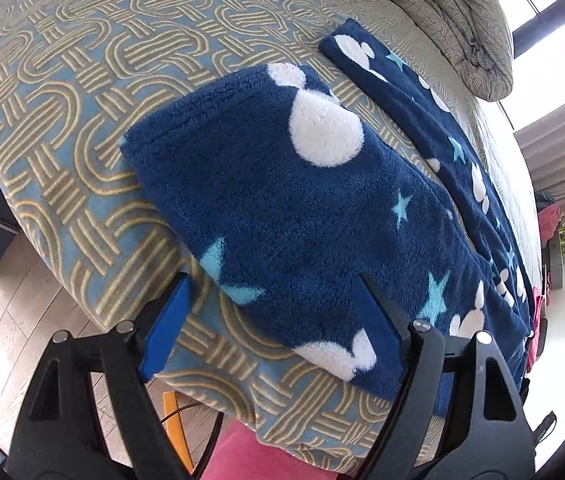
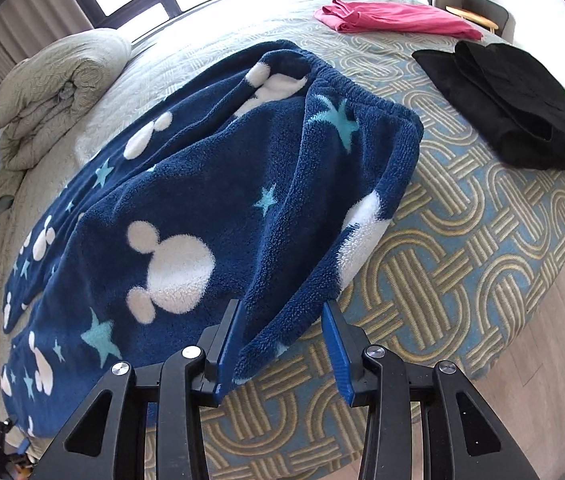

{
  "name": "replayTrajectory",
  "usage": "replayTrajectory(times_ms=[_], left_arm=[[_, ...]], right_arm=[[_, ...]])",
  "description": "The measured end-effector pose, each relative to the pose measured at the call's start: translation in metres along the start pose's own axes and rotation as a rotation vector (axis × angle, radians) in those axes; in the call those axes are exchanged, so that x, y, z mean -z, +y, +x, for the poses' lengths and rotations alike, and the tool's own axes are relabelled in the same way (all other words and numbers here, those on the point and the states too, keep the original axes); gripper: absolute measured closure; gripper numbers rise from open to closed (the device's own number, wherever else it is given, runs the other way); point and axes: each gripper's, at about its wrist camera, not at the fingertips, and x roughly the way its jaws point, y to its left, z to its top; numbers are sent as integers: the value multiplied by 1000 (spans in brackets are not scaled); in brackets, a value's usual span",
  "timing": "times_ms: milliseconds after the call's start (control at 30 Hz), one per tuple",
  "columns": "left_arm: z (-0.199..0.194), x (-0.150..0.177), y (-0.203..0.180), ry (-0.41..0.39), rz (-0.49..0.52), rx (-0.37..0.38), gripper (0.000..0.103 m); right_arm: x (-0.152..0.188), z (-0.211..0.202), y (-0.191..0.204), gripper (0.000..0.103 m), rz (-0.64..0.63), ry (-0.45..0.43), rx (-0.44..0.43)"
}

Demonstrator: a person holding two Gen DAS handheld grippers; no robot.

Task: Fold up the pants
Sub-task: 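Grasp the pant leg cuffs with the left and right grippers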

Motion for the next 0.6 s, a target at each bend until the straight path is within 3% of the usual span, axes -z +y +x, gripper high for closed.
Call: replayTrajectory(times_ms=[200, 233, 300, 367, 467, 600], left_arm=[[8, -15, -5, -29, -25, 4, 23], [7, -17, -6, -34, -27, 5, 27], [8, -22, -8, -41, -14, -12, 58], [8, -25, -7, -31, -25, -33, 71], [5, -26, -2, -38, -60, -23, 79], [1, -26, -8, -49, -16, -30, 88]], right_arm=[[-10, 10, -17, 62, 118, 36, -60], [-12, 12, -20, 62, 136, 40, -66], [-15, 15, -28, 62, 176, 44, -81], [-17, 20, -35, 61, 210, 59, -96], [-19, 26, -44, 61, 262, 76, -130], [-25, 27, -48, 61, 295, 62, -156]])
